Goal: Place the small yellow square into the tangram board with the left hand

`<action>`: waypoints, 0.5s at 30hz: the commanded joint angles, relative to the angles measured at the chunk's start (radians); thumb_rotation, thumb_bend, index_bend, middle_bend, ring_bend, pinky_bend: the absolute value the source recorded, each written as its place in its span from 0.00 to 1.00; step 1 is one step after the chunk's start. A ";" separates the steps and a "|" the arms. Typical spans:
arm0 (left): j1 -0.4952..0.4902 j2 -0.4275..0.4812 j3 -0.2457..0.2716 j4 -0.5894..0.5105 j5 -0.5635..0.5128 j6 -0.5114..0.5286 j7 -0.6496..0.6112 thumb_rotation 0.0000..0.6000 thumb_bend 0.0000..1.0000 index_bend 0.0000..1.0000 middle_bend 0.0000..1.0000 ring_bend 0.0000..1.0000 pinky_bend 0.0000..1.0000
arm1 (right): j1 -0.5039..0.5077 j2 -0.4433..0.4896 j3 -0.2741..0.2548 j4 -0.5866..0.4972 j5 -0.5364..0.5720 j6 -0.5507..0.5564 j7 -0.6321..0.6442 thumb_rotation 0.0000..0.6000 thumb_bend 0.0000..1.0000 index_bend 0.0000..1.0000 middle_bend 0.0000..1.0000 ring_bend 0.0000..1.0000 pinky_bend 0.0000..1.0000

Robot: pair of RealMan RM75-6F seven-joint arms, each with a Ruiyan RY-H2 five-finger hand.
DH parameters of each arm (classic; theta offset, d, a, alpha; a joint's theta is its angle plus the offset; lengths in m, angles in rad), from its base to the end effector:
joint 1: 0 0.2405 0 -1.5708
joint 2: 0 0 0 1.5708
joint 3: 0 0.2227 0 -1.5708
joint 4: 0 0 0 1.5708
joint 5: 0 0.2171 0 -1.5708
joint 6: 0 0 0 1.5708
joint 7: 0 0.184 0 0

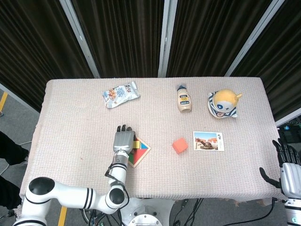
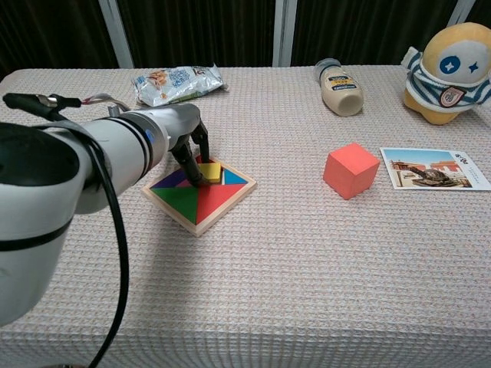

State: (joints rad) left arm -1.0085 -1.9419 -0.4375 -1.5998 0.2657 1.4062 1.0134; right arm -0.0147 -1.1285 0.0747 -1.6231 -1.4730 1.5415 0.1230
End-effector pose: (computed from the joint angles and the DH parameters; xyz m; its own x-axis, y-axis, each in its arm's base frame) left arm -0.0269 0.3241 -0.0952 0.3572 0.4454 0.8210 0.9143 0.0130 -0.4048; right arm -0.2992 -0.1948 0.1498 0.2618 0.0527 0.9637 -0.9615 0.1013 0.2556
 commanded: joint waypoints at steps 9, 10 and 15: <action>0.007 0.013 0.006 -0.014 0.000 -0.019 -0.001 1.00 0.31 0.28 0.16 0.00 0.00 | -0.001 0.001 0.001 0.000 0.000 0.003 -0.001 1.00 0.19 0.00 0.00 0.00 0.00; 0.008 0.016 0.007 -0.017 0.003 -0.022 -0.003 1.00 0.31 0.26 0.16 0.00 0.00 | -0.001 0.001 0.001 -0.001 0.000 0.003 -0.002 1.00 0.19 0.00 0.00 0.00 0.00; 0.014 0.027 0.016 -0.035 0.016 -0.021 -0.010 1.00 0.31 0.16 0.16 0.00 0.00 | -0.001 0.001 0.002 -0.004 -0.001 0.003 -0.005 1.00 0.19 0.00 0.00 0.00 0.00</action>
State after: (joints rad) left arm -0.9950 -1.9162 -0.4233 -1.6328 0.2802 1.3848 1.0043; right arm -0.0158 -1.1274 0.0765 -1.6273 -1.4736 1.5446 0.1183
